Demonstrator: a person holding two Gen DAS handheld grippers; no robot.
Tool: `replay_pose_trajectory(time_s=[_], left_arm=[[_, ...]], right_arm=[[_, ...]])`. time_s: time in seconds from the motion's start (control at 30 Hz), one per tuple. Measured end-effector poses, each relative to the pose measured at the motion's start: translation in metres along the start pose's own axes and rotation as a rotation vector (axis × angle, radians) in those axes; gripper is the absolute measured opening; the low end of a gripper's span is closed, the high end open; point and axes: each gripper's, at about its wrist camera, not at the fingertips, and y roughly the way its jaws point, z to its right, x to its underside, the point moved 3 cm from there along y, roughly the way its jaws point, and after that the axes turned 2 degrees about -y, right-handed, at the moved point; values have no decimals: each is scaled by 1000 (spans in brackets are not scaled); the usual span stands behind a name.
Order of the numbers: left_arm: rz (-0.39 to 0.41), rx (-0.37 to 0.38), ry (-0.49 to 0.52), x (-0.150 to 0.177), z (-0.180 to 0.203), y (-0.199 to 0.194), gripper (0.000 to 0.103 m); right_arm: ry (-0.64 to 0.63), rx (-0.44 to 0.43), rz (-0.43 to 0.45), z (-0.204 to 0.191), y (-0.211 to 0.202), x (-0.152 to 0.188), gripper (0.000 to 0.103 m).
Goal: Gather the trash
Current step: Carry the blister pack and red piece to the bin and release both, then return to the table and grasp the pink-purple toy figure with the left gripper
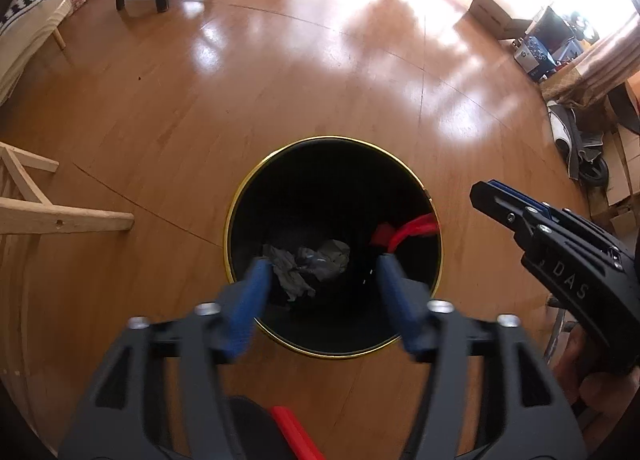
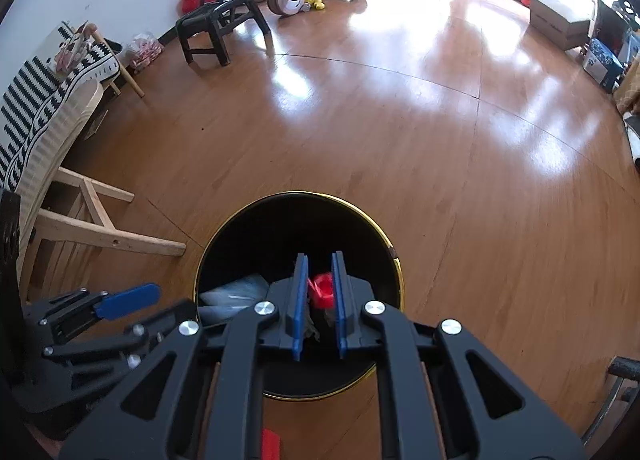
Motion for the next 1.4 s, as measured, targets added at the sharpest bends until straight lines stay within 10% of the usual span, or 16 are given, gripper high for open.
replay_pose_trajectory(time_s=[0.07,0.13,0.37,0.6,1.03,1.4], left_arm=[[4,0,9,1,1,-2,65],[10,-9,6,1,-1,-4,70],[128,-10,-70,-18,-32,-57,78],[357,-93,-228,-30,-159,-190,86],[470,-549,-504,157,-399,-357,92],[428,-532,-683,269,-477,-369,93]], right_arm=[[10,2,12,2,-4,0,62],[13,7,53,2,-13,0,78],[-18,0,78,-14,-33,-11,78],[-138,-70,128,-101,-53,-43,80],[-530,-397,118,-446,-66,-18,82],[-790,-534,74,-647,-49,49,84]])
